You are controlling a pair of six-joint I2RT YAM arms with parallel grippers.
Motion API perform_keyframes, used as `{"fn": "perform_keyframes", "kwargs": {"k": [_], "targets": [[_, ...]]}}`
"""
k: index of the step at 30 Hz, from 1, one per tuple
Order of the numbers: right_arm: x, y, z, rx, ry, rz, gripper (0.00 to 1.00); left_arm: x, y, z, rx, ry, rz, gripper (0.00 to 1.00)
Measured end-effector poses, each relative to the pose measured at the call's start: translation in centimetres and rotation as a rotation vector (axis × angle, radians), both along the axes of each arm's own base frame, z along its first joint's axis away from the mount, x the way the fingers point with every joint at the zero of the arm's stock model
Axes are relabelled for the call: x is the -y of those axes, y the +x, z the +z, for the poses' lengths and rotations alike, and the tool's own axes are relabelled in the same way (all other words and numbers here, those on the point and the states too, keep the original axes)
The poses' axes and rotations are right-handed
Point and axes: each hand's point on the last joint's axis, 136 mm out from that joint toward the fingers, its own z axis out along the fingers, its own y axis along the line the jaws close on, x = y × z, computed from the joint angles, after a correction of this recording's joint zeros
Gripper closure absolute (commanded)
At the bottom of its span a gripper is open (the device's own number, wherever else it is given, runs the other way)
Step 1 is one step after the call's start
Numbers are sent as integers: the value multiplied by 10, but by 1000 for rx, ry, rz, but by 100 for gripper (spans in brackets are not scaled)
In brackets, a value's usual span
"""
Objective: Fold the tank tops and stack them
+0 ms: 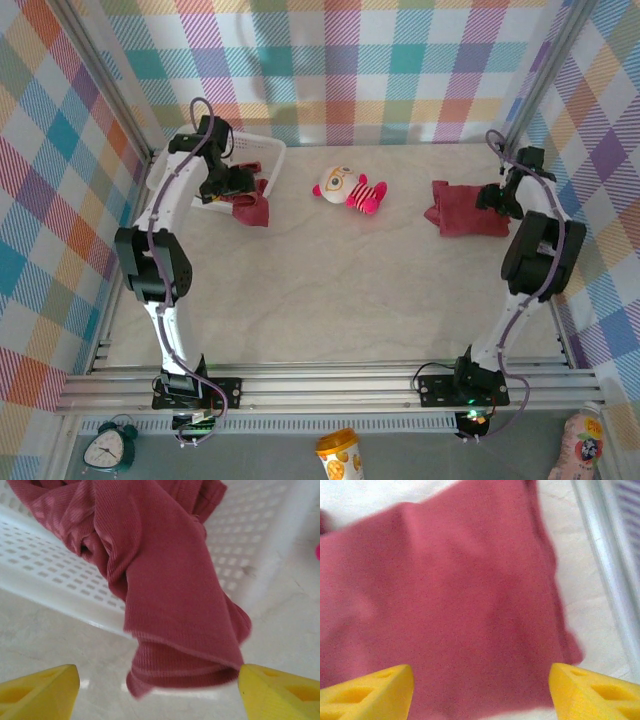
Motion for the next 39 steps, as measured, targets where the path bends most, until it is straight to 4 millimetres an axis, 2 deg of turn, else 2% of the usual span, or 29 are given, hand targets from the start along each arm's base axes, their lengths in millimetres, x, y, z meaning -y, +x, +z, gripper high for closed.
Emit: {"fn": "perform_keyframes", "kwargs": {"k": [4,6,7,9,10,11,16,19,24,27,30,33,35,39], "targets": [[-46,-15,37,114,141,47,21,1,13,-34,-57,-23,-13,35],[-76,-20,48,144,202,98,21,3,17,-36,-63,-31,-18,47],[-93,-24,50,148,231,127,21,7,21,-32,-48,-57,-27,55],[-130,-32,50,138,295,190,21,15,31,-27,-17,-104,-38,83],[-151,-37,49,126,334,229,20,19,35,-26,-11,-125,-44,94],[-170,-41,48,115,367,262,20,23,39,-28,-12,-145,-54,100],[-256,-73,50,67,506,415,19,28,45,-37,-29,-183,-77,100],[-295,-85,65,81,578,488,16,31,52,-18,10,-203,-83,100],[-331,-89,94,163,658,561,13,42,64,43,149,-276,-92,100],[-346,-92,102,190,700,590,12,48,57,86,228,-314,-94,100],[-358,-95,104,200,732,609,13,53,45,139,333,-349,-98,100],[-369,-97,110,220,752,639,14,61,27,202,471,-370,-119,100],[-376,-97,116,247,763,667,15,72,6,243,562,-392,-143,100],[-381,-95,127,295,774,703,16,95,-38,314,720,-473,-201,100]]}}
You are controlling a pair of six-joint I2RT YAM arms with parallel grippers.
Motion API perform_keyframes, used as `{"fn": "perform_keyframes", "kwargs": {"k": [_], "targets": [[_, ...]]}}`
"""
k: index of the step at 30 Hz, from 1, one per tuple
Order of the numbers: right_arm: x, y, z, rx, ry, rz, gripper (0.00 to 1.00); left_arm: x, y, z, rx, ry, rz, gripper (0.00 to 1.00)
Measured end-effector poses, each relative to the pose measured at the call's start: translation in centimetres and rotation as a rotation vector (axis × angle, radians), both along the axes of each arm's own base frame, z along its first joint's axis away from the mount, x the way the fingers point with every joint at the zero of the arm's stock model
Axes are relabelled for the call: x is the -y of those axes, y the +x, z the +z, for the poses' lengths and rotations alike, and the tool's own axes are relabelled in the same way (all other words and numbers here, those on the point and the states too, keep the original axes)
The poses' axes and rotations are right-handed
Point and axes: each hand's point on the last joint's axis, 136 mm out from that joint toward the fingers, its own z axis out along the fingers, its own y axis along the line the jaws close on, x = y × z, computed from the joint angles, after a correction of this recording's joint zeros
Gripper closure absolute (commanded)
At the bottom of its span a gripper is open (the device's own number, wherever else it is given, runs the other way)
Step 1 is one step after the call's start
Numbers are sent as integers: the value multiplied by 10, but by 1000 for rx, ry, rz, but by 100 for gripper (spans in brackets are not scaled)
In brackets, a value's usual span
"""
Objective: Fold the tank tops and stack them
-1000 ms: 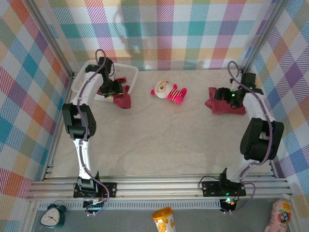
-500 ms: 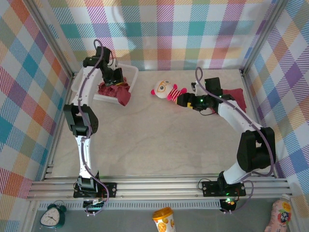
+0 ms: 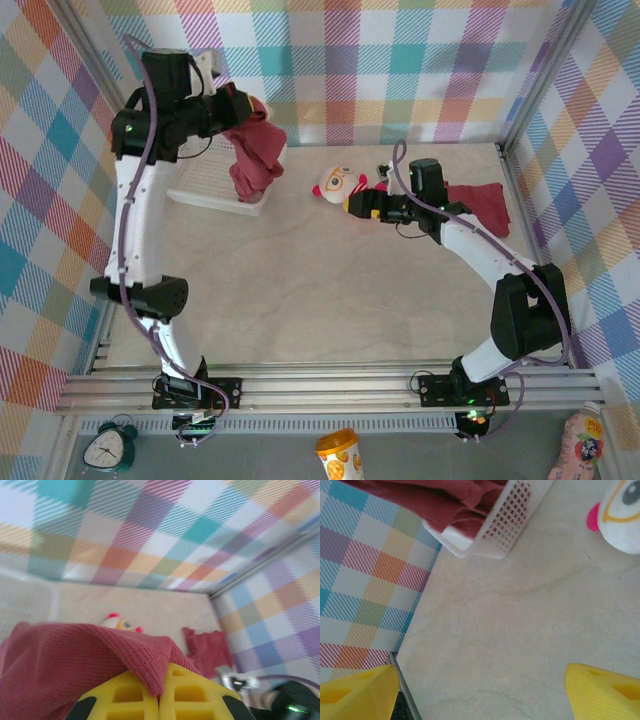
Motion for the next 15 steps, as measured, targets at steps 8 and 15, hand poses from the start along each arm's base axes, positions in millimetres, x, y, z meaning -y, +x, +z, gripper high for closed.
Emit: {"fn": "perform_keyframes", "kwargs": {"k": [8,15], "targets": [[6,-18,38,214,-11,43,18,67,-71,47,68,-125,-184,100],[21,-64,69,464,-47,104,19,136,-103,-67,-220,-133,-280,94]]}}
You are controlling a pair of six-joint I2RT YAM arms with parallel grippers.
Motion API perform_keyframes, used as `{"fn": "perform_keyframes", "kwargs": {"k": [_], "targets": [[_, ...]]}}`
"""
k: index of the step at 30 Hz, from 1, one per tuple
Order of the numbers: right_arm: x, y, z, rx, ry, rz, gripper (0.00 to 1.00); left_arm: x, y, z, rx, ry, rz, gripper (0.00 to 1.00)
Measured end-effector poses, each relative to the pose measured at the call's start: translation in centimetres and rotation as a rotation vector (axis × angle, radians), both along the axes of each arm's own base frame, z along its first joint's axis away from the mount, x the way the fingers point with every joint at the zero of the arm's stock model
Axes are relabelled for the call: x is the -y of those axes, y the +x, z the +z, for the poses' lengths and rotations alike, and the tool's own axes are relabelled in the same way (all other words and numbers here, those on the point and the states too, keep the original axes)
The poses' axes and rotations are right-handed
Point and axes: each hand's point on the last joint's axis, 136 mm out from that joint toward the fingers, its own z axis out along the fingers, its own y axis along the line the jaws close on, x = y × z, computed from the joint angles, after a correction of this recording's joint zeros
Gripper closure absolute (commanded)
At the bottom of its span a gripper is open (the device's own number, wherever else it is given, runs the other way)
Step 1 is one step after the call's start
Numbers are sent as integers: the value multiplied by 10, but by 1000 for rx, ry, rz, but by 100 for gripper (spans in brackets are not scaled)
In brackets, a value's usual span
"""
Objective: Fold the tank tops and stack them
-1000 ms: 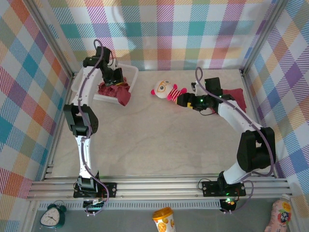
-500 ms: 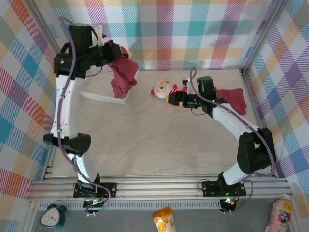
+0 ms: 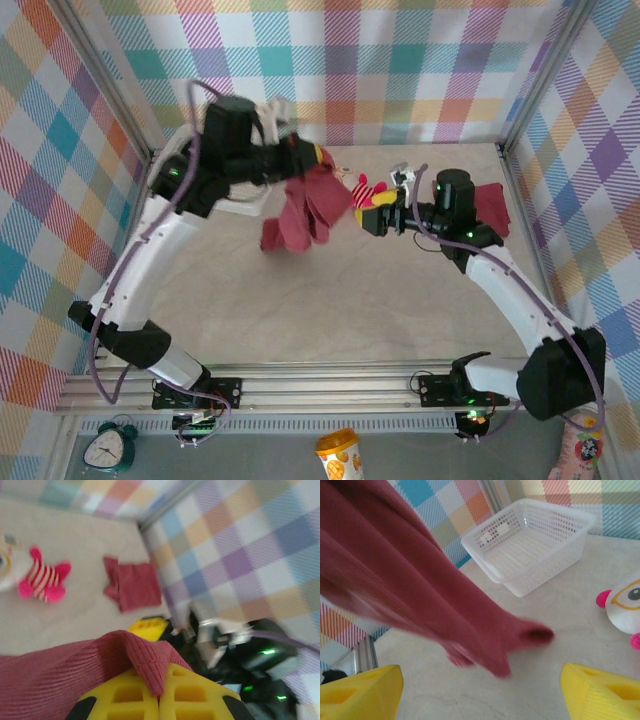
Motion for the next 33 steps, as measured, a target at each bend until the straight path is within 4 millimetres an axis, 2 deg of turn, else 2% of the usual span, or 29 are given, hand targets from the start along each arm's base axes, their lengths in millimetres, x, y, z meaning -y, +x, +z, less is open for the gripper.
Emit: {"fn": "perform_keyframes", "kwargs": {"k": [2,4,7,9,14,17,18,19,24,28,33], "targets": [[3,-11,-7,13,-12,14,20,20,-6,-53,-110,39,-12,92],[6,-21,-19,3,-30,20,21,34,-8,-99,-191,88,-12,82],[13,-33,-43,-31,-59,2,22,45,-7,-155,-279,140,7,73],[18,-39,-58,-60,-74,-17,24,49,-4,-184,-325,168,19,63],[30,-49,-102,-200,-100,-98,26,63,12,-249,-406,259,20,48],[38,-52,-126,-283,-132,-151,28,69,20,-272,-430,334,-1,43],[40,-53,-130,-304,-140,-162,29,69,21,-274,-429,353,-8,37],[41,-53,-133,-320,-147,-171,30,66,22,-273,-416,379,-15,30],[35,-58,-147,-373,-174,-159,35,36,13,-260,-393,466,15,30],[19,-70,-166,-407,-235,-93,39,-4,-23,-274,-451,509,44,32],[8,-74,-205,-524,-363,-54,42,-34,-68,-331,-608,569,56,38]]}}
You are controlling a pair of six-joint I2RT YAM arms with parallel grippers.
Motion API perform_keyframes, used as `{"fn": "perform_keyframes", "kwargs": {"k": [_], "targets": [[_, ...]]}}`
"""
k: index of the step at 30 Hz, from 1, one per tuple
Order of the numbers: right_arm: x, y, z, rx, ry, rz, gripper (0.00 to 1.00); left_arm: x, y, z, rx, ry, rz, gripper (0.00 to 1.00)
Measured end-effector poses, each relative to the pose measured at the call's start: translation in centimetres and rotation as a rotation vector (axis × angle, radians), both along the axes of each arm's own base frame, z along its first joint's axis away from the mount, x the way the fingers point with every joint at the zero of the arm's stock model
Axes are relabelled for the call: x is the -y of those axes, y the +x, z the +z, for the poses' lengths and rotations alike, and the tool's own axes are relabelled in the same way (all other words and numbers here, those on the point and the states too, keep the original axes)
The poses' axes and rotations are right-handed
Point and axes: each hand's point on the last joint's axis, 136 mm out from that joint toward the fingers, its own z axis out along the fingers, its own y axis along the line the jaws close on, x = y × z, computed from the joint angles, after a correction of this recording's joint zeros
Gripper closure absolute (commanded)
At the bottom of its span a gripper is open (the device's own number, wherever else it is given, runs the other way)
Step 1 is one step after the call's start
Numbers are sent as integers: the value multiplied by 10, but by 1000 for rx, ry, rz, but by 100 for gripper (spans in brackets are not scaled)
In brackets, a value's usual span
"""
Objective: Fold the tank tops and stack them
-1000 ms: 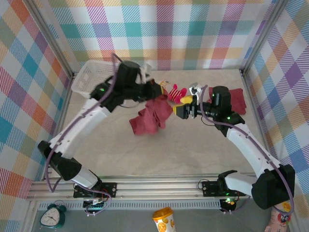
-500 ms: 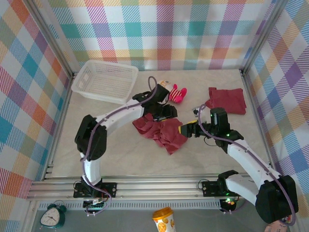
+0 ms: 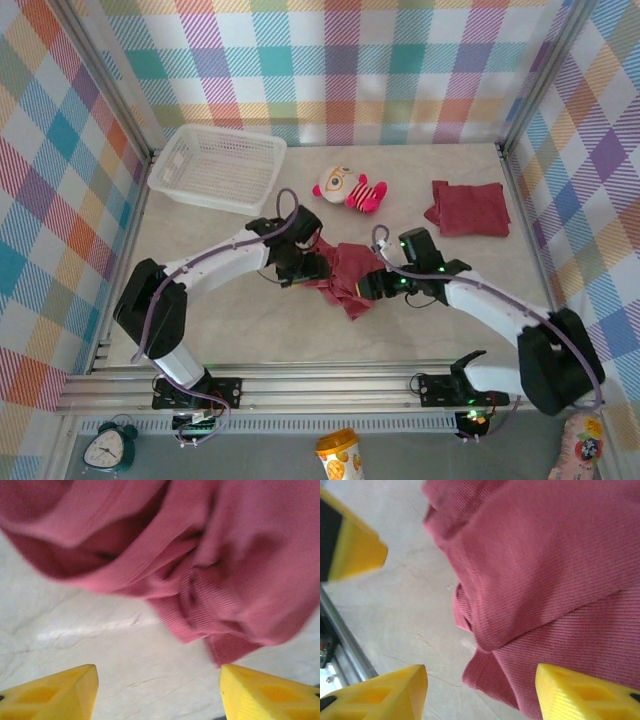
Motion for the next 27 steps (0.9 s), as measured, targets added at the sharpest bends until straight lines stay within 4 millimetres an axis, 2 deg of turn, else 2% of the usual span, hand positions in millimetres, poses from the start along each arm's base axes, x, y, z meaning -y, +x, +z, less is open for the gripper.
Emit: {"fn": "perform_keyframes", "kwargs": {"k": [3,7,10,12,15,19,22,27], "targets": [[0,7,-20,-68,-70,-14,42,-1,-7,-21,-48,12,17,38],[4,18,-41,-134,-154,-43,45,15,3,-34,-51,-12,14,39],[9,19,-49,-162,-196,-68,53,29,12,-42,-49,-28,4,43],[12,18,-52,-178,-215,-82,59,38,15,-45,-48,-43,-8,48],[15,19,-59,-203,-236,-96,75,46,14,-52,-65,-49,-25,62],[22,23,-63,-231,-236,-133,95,50,13,-63,-90,-50,-37,84],[29,28,-61,-236,-222,-161,100,54,17,-60,-82,-54,-50,100],[41,38,-42,-193,-179,-219,100,51,19,-48,-73,-18,-80,100]]}}
